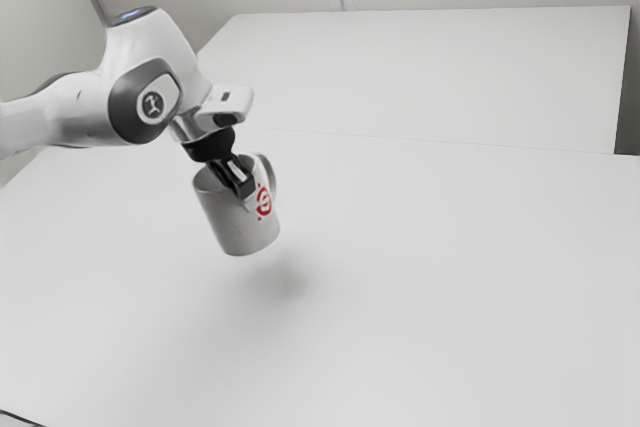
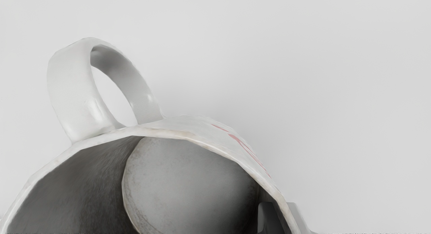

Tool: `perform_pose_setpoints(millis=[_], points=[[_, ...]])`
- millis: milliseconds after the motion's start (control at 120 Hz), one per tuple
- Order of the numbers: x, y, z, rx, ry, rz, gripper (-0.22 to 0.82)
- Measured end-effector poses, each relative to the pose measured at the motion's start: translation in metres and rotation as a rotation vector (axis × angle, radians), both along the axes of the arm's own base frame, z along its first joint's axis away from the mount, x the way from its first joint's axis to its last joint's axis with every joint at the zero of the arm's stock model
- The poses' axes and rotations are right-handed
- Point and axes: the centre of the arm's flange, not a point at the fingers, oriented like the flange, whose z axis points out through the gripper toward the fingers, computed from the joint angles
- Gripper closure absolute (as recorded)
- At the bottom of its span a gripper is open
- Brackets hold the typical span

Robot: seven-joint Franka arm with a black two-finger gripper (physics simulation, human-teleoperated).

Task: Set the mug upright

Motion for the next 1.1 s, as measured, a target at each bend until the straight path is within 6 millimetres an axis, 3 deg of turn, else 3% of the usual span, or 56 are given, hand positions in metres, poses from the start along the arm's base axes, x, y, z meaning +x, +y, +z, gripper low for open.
perform_pose_setpoints(millis=[317,1100], points=[[-0.010,-0.005,-0.045,0.088,-0.032,0.150,0.78],[-0.007,-0.017,-0.104,0.048,-0.092,0.350,0.78]])
